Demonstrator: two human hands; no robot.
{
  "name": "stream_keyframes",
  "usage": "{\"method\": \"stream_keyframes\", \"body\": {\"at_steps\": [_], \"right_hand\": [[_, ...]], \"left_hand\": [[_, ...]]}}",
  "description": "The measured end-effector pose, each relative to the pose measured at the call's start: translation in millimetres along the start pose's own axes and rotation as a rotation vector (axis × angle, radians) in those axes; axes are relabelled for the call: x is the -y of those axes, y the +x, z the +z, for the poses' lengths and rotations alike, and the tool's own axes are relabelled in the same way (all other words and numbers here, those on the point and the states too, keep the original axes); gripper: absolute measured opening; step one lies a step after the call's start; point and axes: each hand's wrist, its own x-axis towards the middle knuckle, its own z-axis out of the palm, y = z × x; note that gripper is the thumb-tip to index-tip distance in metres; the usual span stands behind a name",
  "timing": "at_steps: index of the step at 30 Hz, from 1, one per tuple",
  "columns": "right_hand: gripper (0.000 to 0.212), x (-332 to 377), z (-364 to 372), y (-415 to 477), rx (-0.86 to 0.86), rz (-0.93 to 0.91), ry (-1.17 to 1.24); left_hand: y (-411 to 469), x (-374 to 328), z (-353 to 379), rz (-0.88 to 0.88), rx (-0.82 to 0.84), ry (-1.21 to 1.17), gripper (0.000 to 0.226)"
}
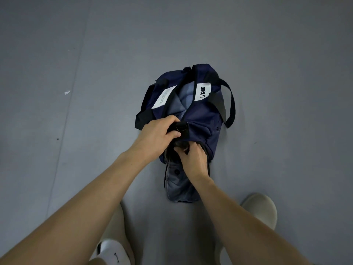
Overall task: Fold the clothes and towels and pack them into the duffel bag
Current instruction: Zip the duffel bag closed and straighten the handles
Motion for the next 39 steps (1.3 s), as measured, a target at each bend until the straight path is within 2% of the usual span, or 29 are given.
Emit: {"method": "stream_keyframes", "body": {"at_steps": [4, 6, 9, 12, 15, 21, 24, 27, 29, 33, 39], "right_hand": [[0.042, -7, -3, -9, 0.009, 0.027, -0.008], [0.052, -20, -4, -22, 0.044, 0.050, -0.009], [0.069, -46, -15, -45, 0.089, 0.033, -0.147], [0.075, -65, -29, -66, 0.055, -0.081, -0.223], [0.075, -67, -40, -72, 0.001, -0.157, -0.247], [0.075, -17, -70, -30, -0.253, -0.440, -0.303], [0.080, 15, -76, -8, -0.246, -0.483, -0.419], [0.080, 28, -78, 3, -0.046, -0.410, -0.566], [0.086, 24, -78, 3, 0.071, -0.388, -0.617], [0.101, 9, -71, 1, 0.060, -0.414, -0.734], [0.092, 6, -56, 3, -0.067, -0.423, -0.696]], "left_hand": [[-2, 5, 7, 0.060, -0.094, 0.037, 0.030], [-7, 7, 15, 0.119, -0.148, 0.103, 0.037], [-23, 17, 31, 0.195, -0.251, 0.211, 0.050], [-46, 27, 51, 0.244, -0.264, 0.284, 0.063], [-61, 35, 66, 0.221, -0.250, 0.311, 0.073], [-38, 25, 52, 0.233, -0.348, 0.338, 0.071], [-18, 14, 46, 0.187, -0.262, 0.364, 0.076], [-8, 13, 51, 0.064, -0.071, 0.399, 0.093], [-10, 14, 53, 0.028, -0.005, 0.462, 0.101], [-18, 22, 60, -0.005, -0.046, 0.544, 0.098], [-15, 34, 77, -0.017, -0.155, 0.469, 0.098]]}}
